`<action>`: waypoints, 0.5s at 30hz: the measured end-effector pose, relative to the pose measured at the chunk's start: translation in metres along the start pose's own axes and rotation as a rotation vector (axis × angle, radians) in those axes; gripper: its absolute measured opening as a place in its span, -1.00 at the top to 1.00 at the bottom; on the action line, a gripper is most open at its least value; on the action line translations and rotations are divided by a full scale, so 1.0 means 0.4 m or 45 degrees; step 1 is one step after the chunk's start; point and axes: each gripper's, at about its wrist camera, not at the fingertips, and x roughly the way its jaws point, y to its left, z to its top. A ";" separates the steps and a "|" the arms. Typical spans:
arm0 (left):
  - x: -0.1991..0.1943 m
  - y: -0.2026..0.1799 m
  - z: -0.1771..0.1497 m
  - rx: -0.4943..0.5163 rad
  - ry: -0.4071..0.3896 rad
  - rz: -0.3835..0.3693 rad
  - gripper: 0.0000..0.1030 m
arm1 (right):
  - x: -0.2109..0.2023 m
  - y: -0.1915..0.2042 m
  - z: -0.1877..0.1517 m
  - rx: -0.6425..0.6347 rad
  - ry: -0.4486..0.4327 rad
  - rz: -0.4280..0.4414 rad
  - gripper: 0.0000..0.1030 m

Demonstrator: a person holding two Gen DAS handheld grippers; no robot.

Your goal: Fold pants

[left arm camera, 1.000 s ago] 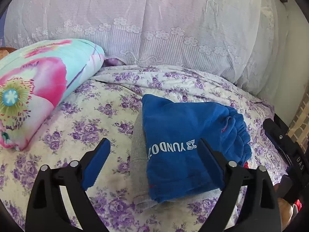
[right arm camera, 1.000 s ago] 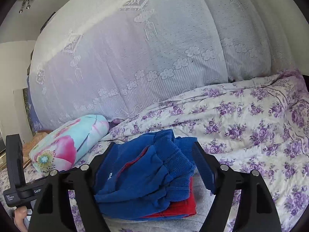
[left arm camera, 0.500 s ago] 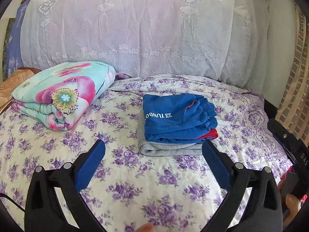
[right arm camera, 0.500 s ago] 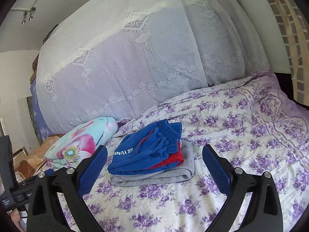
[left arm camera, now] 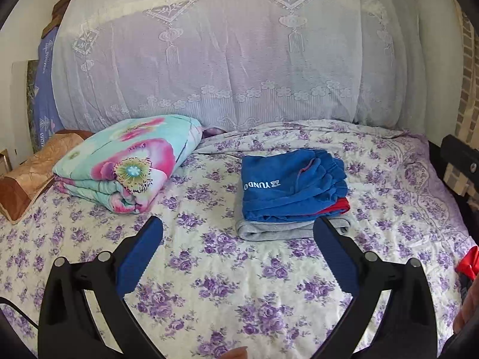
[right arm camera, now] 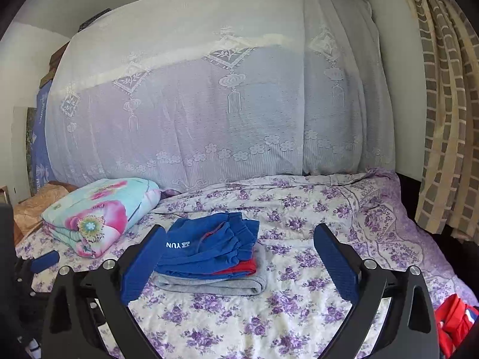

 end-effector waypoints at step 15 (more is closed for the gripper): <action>0.122 -0.025 -0.018 0.076 0.173 -0.002 -0.91 | 0.191 -0.027 -0.098 0.067 0.183 0.075 -0.93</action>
